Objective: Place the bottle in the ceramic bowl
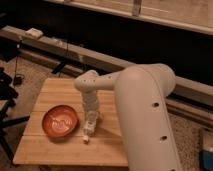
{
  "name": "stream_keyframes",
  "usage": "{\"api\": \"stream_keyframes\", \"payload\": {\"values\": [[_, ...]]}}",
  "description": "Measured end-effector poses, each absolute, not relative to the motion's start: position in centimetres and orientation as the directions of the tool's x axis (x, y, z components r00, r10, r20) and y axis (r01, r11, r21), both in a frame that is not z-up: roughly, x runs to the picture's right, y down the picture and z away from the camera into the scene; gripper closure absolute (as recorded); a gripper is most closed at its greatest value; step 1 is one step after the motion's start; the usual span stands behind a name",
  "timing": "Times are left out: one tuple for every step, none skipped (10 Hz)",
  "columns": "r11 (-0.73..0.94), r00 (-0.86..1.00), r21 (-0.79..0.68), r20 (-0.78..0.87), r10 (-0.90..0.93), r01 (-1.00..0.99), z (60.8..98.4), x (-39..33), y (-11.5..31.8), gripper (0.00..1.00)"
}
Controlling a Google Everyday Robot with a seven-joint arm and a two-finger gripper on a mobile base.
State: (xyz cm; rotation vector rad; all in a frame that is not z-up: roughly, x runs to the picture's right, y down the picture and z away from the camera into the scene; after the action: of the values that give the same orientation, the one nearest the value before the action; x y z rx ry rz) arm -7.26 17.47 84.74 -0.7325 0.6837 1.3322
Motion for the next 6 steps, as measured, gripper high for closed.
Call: {"api": "stream_keyframes", "payload": {"values": [[0.070, 0.105, -0.079, -0.799, 0.593, -0.994, 84.5, -7.1, 17.3, 0.65], [0.048, 0.094, -0.081, -0.804, 0.588, -0.996, 84.1, -6.8, 17.0, 0.73], [0.020, 0.077, -0.081, -0.808, 0.584, -0.997, 83.6, -6.3, 16.6, 0.83], [0.001, 0.066, -0.081, -0.810, 0.583, -0.997, 82.9, -6.1, 16.1, 0.95], [-0.004, 0.065, -0.083, -0.809, 0.584, -0.997, 82.4, -6.1, 15.7, 0.99], [-0.004, 0.067, -0.086, -0.803, 0.592, -0.996, 81.4, -6.0, 14.5, 1.00]]}}
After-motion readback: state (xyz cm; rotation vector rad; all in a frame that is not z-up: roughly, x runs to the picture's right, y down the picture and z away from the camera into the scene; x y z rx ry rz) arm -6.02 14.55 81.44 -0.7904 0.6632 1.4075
